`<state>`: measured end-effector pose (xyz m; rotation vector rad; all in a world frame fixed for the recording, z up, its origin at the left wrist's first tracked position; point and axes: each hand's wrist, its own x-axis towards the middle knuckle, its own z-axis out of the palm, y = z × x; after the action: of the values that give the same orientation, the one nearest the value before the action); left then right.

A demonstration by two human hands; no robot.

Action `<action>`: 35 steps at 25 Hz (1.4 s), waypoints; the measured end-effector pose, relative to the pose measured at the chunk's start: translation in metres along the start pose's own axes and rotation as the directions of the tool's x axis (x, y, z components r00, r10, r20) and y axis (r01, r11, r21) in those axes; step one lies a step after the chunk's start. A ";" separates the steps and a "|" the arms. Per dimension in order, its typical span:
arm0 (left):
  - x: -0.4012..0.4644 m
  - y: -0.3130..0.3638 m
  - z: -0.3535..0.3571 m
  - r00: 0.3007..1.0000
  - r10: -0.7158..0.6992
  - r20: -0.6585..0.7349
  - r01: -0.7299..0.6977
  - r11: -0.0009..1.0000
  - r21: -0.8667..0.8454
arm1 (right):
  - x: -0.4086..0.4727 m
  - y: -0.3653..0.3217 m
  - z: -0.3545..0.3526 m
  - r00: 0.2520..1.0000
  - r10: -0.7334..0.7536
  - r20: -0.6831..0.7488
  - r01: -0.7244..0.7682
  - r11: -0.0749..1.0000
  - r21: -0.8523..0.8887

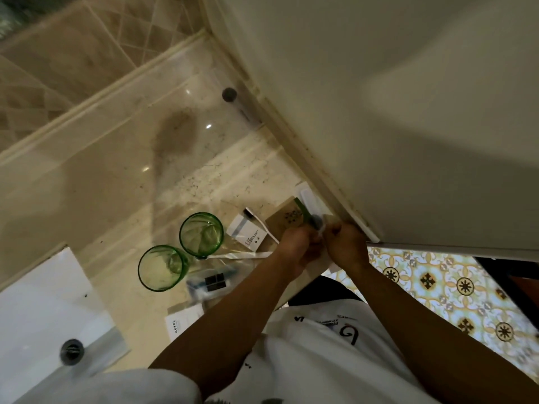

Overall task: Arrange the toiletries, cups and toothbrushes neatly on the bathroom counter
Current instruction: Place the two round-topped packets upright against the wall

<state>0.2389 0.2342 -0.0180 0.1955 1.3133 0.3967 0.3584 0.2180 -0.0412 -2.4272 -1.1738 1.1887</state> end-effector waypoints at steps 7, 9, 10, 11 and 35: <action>-0.006 0.008 -0.008 0.993 -0.030 0.118 0.027 0.999 0.027 | -0.017 -0.022 -0.007 0.997 -0.078 -0.018 0.076 0.994 -0.075; -0.008 0.014 -0.015 0.987 0.001 0.160 -0.008 0.999 0.042 | -0.026 -0.038 -0.015 0.993 -0.112 -0.046 0.112 0.994 0.006; -0.009 0.018 -0.018 0.985 0.032 0.167 -0.044 0.997 0.069 | -0.029 -0.047 -0.019 0.990 -0.134 -0.045 0.136 0.989 0.049; -0.009 0.023 -0.022 0.985 0.064 0.162 -0.079 0.993 0.087 | -0.031 -0.056 -0.022 0.984 -0.173 -0.033 0.175 0.981 0.081; 0.023 0.202 -0.147 0.858 0.399 -0.322 -0.444 0.893 -0.077 | 0.047 -0.212 0.048 0.875 -0.341 0.345 0.174 0.884 0.434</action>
<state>0.0672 0.4161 -0.0026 0.3103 1.5306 0.9291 0.2189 0.3865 0.0013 -1.7066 -1.1792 1.7046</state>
